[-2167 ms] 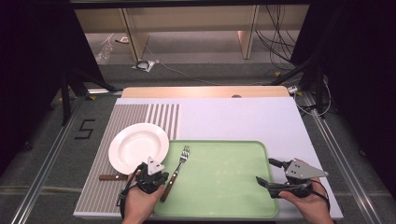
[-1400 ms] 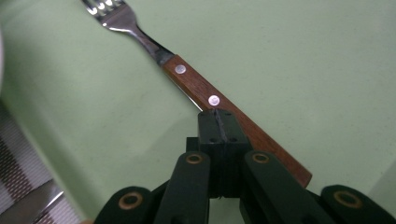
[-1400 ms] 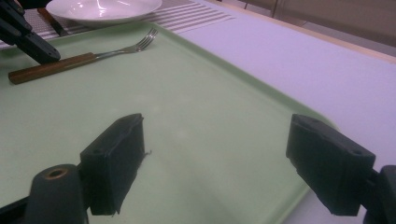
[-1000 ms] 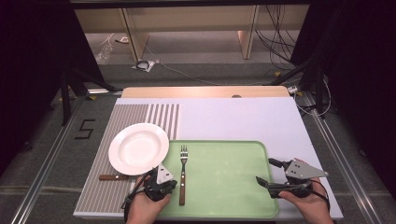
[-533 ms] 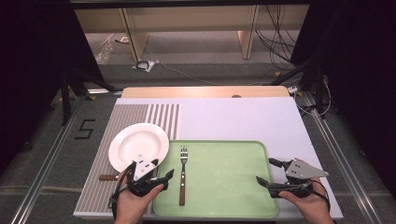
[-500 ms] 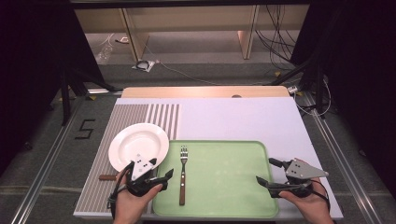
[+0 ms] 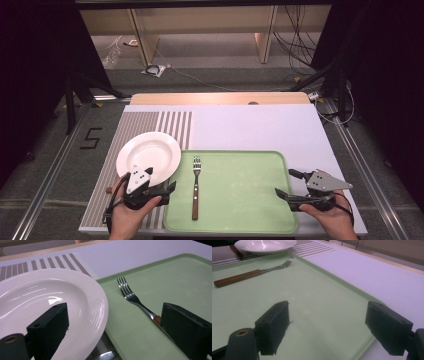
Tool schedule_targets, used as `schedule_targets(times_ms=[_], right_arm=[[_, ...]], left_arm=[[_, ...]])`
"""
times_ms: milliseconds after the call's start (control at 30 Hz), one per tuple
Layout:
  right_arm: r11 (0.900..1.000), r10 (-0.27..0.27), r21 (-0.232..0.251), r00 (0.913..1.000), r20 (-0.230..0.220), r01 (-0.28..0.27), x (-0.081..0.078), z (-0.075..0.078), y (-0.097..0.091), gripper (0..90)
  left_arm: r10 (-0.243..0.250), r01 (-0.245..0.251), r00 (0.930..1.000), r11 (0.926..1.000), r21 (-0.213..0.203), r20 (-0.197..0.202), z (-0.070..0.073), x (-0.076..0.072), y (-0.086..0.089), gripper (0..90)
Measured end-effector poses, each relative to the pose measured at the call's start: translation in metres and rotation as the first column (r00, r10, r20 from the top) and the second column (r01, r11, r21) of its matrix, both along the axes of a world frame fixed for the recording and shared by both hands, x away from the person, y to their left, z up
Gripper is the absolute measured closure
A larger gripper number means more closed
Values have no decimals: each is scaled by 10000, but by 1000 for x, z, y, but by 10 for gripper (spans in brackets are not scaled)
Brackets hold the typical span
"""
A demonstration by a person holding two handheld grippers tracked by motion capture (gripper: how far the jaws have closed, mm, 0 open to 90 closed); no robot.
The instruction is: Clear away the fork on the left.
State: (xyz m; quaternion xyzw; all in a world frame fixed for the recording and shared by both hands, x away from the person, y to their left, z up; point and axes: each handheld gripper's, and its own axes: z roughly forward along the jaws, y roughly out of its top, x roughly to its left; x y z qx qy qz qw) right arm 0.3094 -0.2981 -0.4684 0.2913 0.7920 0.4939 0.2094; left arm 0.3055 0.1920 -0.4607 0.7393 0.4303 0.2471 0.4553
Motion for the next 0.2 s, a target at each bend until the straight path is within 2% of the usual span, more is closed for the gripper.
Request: schedule_targets(times_ms=[133,200], right_arm=[[10000,-3,-23,10000,30,3,0,0,0,203],[10000,-5,-20,10000,48,5,0,0,0,203]], left_arm=[[-71,72,9998,10000,-26,196,1,1,2,78],[-69,69,9998,10000,16,166,1,1,1,79]])
